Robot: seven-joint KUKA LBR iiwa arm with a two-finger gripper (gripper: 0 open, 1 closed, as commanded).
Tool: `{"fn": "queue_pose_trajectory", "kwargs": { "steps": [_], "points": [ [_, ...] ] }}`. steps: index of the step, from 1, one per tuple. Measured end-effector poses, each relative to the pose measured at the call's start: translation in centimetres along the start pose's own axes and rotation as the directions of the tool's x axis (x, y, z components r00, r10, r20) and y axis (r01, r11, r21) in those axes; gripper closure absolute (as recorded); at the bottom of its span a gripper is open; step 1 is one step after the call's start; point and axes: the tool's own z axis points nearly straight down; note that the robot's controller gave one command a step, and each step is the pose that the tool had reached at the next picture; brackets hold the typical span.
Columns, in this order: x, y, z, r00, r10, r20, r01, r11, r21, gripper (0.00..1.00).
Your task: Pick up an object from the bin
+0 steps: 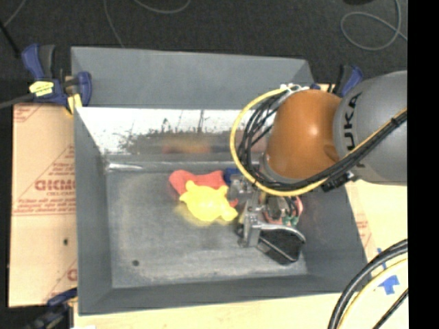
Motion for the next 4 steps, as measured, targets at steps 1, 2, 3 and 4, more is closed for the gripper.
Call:
{"fn": "queue_pose_trajectory", "kwargs": {
  "steps": [1, 2, 3, 4],
  "points": [
    [-0.1, 0.0, -0.4, 1.000, 0.000, 0.007, 0.000, 1.000, 0.000, 0.00],
    [-3.2, 1.6, 2.6, 0.999, -0.040, 0.010, 0.040, 0.999, 0.001, 0.00],
    [-4.1, 3.8, 5.0, 0.997, -0.080, 0.009, 0.080, 0.997, 0.002, 0.00],
    [-4.7, 3.9, 5.6, 0.997, -0.078, 0.012, 0.078, 0.997, 0.000, 0.00]
  ]
}}
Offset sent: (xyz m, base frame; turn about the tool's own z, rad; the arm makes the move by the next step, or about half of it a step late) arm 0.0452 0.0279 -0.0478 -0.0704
